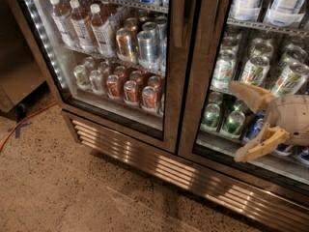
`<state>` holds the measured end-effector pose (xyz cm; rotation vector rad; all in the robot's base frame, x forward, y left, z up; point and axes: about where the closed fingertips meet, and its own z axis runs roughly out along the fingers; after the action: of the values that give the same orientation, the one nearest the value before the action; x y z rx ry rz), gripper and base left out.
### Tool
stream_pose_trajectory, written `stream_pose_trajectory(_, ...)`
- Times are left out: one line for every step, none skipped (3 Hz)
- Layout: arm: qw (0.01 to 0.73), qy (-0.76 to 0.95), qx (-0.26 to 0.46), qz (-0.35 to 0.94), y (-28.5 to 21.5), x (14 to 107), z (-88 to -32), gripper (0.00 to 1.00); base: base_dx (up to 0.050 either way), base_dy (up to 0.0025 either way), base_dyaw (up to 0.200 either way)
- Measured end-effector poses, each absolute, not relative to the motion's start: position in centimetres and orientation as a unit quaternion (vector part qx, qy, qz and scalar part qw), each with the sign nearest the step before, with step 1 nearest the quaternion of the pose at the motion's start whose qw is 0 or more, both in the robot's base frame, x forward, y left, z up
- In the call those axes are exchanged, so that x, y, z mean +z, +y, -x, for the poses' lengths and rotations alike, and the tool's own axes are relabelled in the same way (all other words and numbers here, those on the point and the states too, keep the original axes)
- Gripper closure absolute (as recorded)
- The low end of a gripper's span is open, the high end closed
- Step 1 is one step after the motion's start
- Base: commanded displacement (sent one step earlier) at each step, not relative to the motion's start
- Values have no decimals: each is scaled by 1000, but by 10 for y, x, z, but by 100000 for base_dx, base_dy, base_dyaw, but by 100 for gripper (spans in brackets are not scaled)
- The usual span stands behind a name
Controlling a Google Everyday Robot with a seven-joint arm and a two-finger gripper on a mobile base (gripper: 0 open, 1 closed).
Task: Open right fridge door
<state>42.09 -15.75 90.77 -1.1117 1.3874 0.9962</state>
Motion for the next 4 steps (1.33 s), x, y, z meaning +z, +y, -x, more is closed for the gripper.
stream_pose_trajectory(524, 580, 416, 465, -157, 908, -421, 0, 0, 0, 0)
stream_pose_trajectory(533, 562, 422, 472, -154, 946, -406, 0, 0, 0, 0)
stream_pose_trajectory(533, 562, 422, 472, -153, 946, -406, 0, 0, 0, 0)
stream_pose_trajectory(538, 563, 419, 467, -153, 947, -407, 0, 0, 0, 0)
